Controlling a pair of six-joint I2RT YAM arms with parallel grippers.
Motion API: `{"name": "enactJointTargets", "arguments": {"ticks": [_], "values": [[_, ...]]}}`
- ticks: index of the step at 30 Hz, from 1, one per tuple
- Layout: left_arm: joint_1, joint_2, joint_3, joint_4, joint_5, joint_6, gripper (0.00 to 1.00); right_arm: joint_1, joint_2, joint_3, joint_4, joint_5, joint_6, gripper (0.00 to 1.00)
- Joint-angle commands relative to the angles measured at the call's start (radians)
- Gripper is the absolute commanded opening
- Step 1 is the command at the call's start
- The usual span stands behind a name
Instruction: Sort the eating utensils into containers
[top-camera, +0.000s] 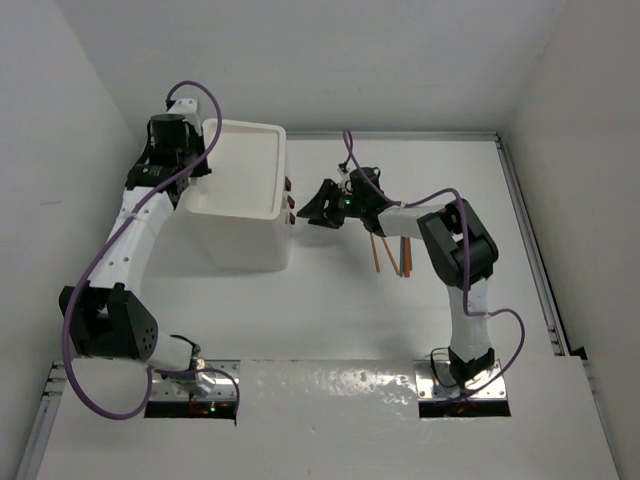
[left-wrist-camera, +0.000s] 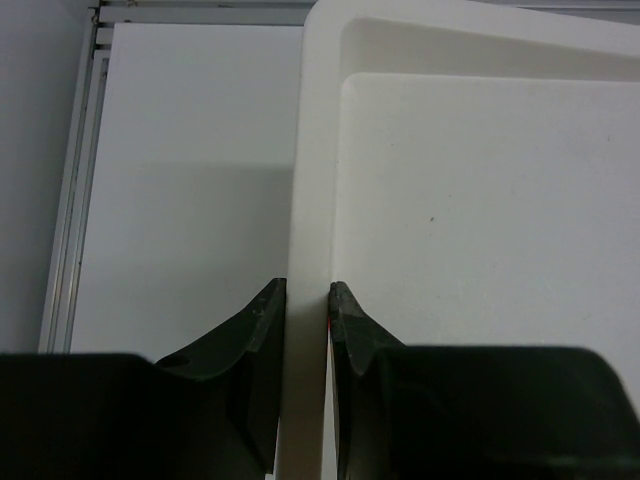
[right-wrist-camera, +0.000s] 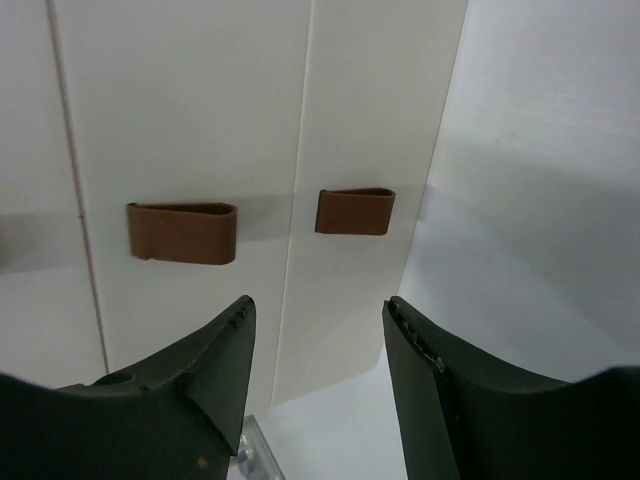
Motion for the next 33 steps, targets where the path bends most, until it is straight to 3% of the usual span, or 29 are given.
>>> {"name": "enactJointTargets", "arguments": {"ticks": [1,7,14,22,33], "values": [[-0.016,0.019,-0.049,-0.137,-0.031,-0.058,0.00,0.000,0.071,-0.022,0.261,-0.110,0.131,0.54],[-0.016,0.013,-0.041,-0.149,-0.039,-0.055,0.00,-0.004,0.151,-0.020,0.371,-0.118,0.178,0.55],[-0.016,0.007,-0.043,-0.158,-0.051,-0.046,0.00,-0.010,0.260,-0.020,0.635,-0.144,0.338,0.55],[-0.016,0.008,-0.047,-0.165,-0.059,-0.045,0.00,-0.010,0.340,0.020,0.698,-0.147,0.378,0.55],[-0.016,0.013,-0.057,-0.165,-0.062,-0.042,0.00,-0.009,0.467,0.113,0.924,-0.184,0.539,0.54]]}}
